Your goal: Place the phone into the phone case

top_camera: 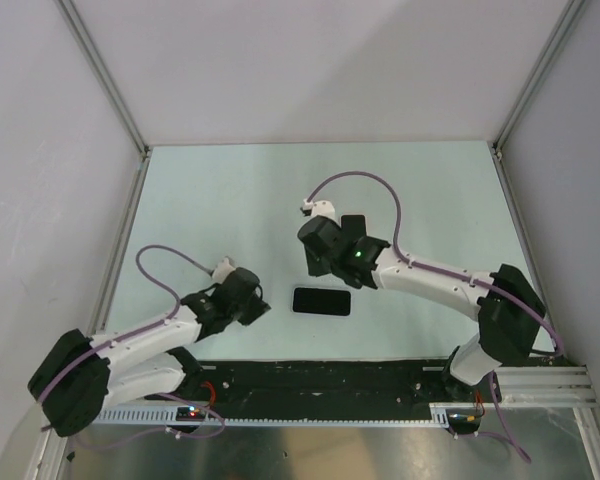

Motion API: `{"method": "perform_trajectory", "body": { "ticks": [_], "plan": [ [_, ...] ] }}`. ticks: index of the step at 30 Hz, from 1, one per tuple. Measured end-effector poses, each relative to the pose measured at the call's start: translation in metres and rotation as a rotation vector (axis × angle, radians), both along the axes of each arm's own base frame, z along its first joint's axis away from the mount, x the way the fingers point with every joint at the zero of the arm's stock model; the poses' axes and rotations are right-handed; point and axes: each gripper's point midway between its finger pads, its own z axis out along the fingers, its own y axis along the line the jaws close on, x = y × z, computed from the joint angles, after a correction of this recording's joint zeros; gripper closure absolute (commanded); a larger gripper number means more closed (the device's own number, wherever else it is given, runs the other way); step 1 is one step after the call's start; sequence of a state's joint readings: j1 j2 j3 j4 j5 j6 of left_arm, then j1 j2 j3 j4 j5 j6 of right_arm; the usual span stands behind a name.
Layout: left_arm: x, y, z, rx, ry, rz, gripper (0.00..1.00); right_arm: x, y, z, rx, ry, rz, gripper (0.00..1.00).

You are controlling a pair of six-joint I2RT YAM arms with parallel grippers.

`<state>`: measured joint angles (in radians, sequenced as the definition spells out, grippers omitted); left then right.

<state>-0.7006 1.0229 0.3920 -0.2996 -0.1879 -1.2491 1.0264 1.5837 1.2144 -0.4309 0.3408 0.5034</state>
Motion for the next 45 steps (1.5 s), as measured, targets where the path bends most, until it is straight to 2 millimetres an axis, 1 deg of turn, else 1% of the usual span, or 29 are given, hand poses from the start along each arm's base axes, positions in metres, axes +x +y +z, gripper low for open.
{"method": "perform_trajectory", "body": {
  "ticks": [2,5,7,9,10,13,16,18,20,23,26,28,32,38,45],
  "plan": [
    [-0.007,-0.010,-0.002,-0.002,0.010,-0.008,0.99,0.012,-0.010,-0.003,0.003,0.010,-0.031,0.81],
    [-0.016,-0.024,-0.008,0.011,0.037,-0.018,0.99,0.020,-0.020,-0.021,-0.028,0.049,-0.044,0.82],
    [-0.016,-0.031,-0.009,0.026,0.045,-0.022,0.97,0.020,-0.023,-0.036,-0.054,0.081,-0.038,0.82],
    [-0.008,-0.039,-0.004,0.043,0.030,-0.027,0.92,0.020,-0.025,-0.051,-0.082,0.109,-0.029,0.82],
    [-0.002,-0.044,0.002,0.051,0.014,-0.036,0.91,0.020,-0.026,-0.058,-0.094,0.122,-0.026,0.82],
    [0.019,-0.058,0.021,0.065,-0.039,-0.069,0.82,0.019,-0.031,-0.071,-0.120,0.148,-0.031,0.82],
    [0.040,-0.066,0.032,0.112,-0.085,-0.126,0.77,0.019,-0.036,-0.076,-0.130,0.157,-0.040,0.82],
    [0.049,-0.067,0.030,0.159,-0.092,-0.171,0.75,0.019,-0.044,-0.080,-0.135,0.166,-0.057,0.80],
    [0.053,-0.066,0.023,0.211,-0.085,-0.221,0.75,0.017,-0.056,-0.085,-0.144,0.179,-0.079,0.77],
    [0.052,-0.064,0.011,0.272,-0.062,-0.298,0.74,0.013,-0.074,-0.086,-0.141,0.192,-0.119,0.75],
    [0.048,-0.063,0.003,0.315,-0.044,-0.370,0.74,0.010,-0.088,-0.078,-0.119,0.184,-0.151,0.74],
    [0.047,-0.064,0.002,0.329,-0.038,-0.409,0.74,0.008,-0.092,-0.071,-0.098,0.173,-0.161,0.74],
    [0.046,-0.068,0.000,0.333,-0.034,-0.451,0.74,0.004,-0.097,-0.070,-0.087,0.171,-0.166,0.74],
    [0.042,-0.068,-0.007,0.343,-0.013,-0.485,0.77,-0.004,-0.107,-0.083,-0.100,0.199,-0.178,0.74],
    [0.044,-0.070,-0.008,0.337,-0.017,-0.487,0.81,-0.012,-0.112,-0.094,-0.105,0.226,-0.178,0.74]
  ]
}}
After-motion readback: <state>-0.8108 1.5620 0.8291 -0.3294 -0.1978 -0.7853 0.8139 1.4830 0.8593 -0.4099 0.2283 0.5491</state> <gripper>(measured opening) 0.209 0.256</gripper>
